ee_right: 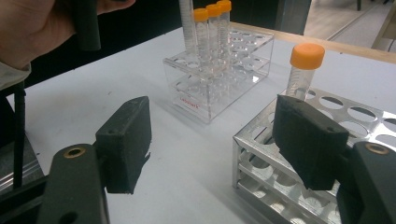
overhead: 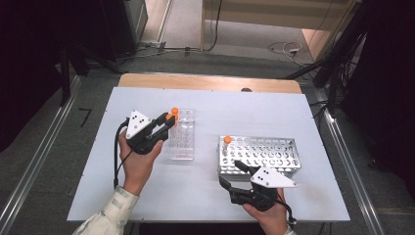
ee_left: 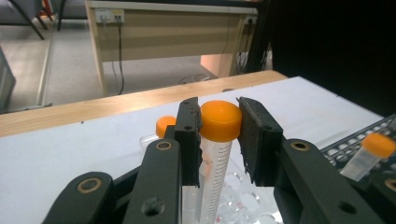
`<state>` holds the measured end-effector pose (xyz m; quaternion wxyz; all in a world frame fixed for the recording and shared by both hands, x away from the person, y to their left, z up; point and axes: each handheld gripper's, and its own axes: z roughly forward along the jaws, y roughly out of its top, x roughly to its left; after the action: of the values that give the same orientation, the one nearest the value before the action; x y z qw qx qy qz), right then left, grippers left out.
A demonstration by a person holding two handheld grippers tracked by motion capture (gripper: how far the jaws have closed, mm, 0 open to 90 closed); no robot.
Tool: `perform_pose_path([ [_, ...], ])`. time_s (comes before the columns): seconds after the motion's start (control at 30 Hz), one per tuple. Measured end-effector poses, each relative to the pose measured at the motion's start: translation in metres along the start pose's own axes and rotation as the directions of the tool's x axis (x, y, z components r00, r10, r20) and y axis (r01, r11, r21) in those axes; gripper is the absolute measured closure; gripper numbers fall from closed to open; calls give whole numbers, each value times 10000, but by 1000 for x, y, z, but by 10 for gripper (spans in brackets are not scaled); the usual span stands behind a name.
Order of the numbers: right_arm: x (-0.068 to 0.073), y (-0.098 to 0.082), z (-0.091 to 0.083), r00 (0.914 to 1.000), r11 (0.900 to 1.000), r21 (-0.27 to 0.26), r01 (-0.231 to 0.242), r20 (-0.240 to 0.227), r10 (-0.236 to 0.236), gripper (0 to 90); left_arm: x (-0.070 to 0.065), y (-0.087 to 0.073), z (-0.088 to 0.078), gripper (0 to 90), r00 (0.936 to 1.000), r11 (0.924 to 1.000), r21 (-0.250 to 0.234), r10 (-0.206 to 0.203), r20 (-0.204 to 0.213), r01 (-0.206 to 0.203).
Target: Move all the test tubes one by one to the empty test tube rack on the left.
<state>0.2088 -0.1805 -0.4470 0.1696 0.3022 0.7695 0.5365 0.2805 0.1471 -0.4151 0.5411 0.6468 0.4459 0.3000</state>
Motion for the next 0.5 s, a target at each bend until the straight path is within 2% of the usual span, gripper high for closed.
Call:
perform_pose_path([
  [0.17, 0, 0, 0, 10000, 10000, 11, -3, -9, 3, 272, -2, -15, 8, 700, 9997, 9990, 413, 176, -164, -169],
  [0.3, 1, 0, 1, 10000, 10000, 38, 4, 0, -4, 272, -3, -23, 11, 693, 9994, 9987, 492, 151, -303, -136],
  [0.5, 0, -1, 1, 10000, 10000, 72, 9, 0, -9, 271, -3, -26, 10, 606, 9989, 9981, 608, 83, -461, -55],
])
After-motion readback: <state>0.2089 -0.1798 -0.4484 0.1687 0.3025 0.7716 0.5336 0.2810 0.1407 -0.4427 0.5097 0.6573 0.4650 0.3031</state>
